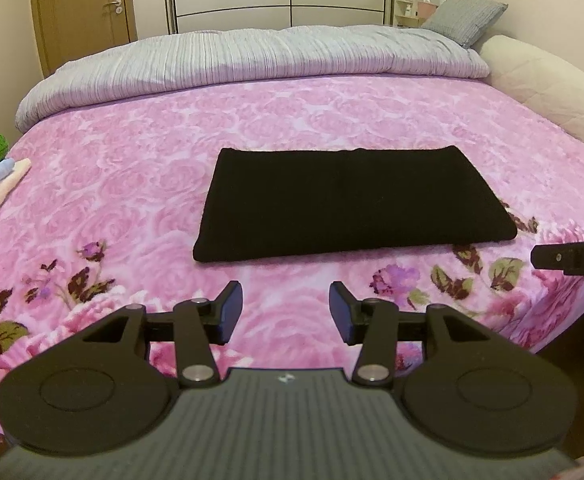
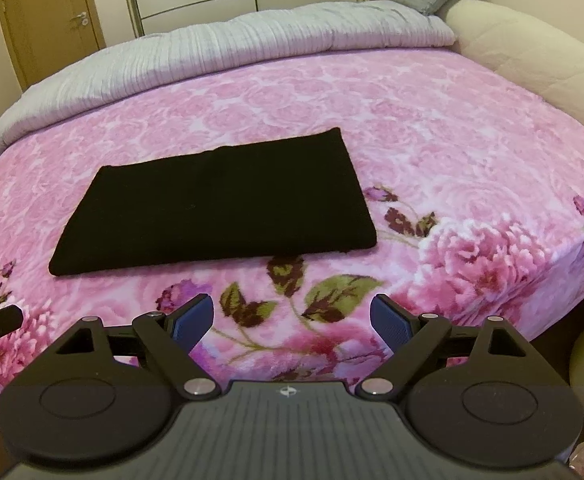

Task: Fold clothes
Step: 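Open both tools and hold them above the folded black garment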

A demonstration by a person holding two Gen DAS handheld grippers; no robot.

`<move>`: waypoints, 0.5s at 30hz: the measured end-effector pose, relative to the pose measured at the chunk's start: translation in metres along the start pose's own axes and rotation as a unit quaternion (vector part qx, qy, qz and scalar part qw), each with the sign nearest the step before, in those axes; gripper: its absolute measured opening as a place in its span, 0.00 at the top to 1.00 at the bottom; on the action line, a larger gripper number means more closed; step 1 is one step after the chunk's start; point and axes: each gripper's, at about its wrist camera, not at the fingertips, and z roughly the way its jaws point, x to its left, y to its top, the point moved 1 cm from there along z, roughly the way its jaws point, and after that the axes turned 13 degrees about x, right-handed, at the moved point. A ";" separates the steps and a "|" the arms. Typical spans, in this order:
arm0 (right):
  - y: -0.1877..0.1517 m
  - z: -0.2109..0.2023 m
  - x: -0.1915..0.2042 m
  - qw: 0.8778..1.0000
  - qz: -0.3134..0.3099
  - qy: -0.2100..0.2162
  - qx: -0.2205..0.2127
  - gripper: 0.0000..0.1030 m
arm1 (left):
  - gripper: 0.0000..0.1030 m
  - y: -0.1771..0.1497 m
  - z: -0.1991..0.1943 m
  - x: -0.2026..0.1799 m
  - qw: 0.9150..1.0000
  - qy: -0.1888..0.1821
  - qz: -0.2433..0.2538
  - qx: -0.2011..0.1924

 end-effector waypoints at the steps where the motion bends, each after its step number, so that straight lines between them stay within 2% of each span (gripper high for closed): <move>1: 0.000 0.001 -0.001 1.000 0.001 0.000 0.001 0.14 | 0.57 0.000 0.001 0.000 1.000 -0.001 0.000 0.002; 15: 0.007 0.024 -0.002 1.000 0.005 -0.002 0.022 0.14 | 0.56 0.007 0.030 0.005 1.000 -0.001 -0.003 0.030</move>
